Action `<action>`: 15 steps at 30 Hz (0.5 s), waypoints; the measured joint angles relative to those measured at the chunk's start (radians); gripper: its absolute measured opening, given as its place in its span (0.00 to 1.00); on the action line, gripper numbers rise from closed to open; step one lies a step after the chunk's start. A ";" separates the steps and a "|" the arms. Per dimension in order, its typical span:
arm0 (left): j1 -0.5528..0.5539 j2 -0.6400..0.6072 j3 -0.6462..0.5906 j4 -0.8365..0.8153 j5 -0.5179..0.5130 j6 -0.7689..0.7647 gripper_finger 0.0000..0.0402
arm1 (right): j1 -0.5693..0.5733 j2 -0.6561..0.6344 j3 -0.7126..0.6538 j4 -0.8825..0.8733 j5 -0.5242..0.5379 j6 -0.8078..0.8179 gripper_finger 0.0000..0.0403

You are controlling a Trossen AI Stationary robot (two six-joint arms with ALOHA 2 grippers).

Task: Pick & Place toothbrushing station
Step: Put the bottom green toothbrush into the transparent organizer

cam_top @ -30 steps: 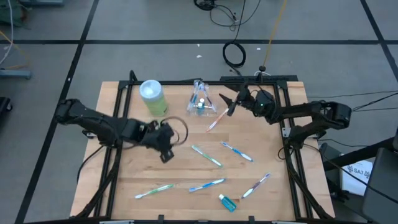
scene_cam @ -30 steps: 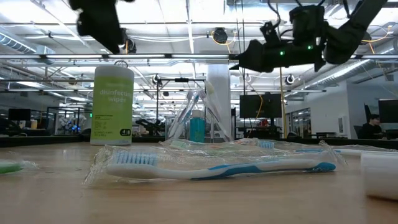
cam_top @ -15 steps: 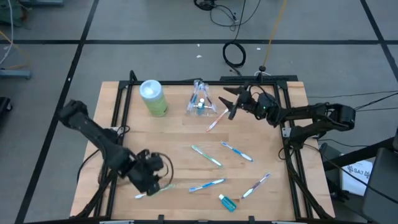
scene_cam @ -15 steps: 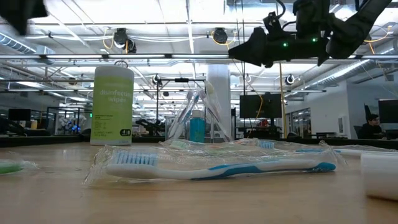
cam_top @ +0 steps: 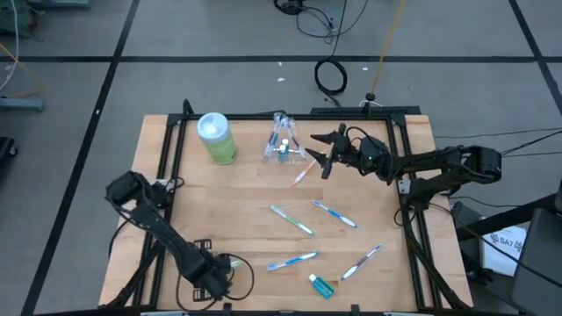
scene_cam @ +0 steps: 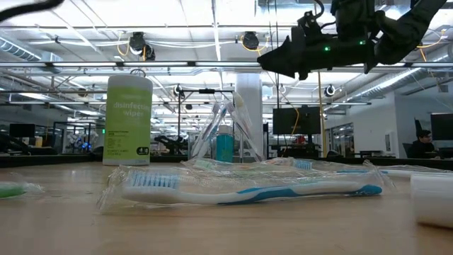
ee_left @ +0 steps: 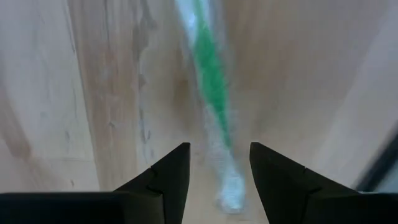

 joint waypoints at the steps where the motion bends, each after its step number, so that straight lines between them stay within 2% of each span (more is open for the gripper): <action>1: -0.001 0.010 0.000 -0.005 0.000 0.000 0.42 | 0.002 0.000 0.000 0.000 0.000 0.000 0.56; 10: 0.023 0.026 0.001 -0.011 -0.004 0.094 0.41 | 0.005 0.000 0.000 0.003 0.000 -0.051 0.56; 15: 0.044 0.025 0.001 -0.012 -0.010 0.173 0.29 | 0.005 0.000 0.000 0.004 0.001 -0.055 0.56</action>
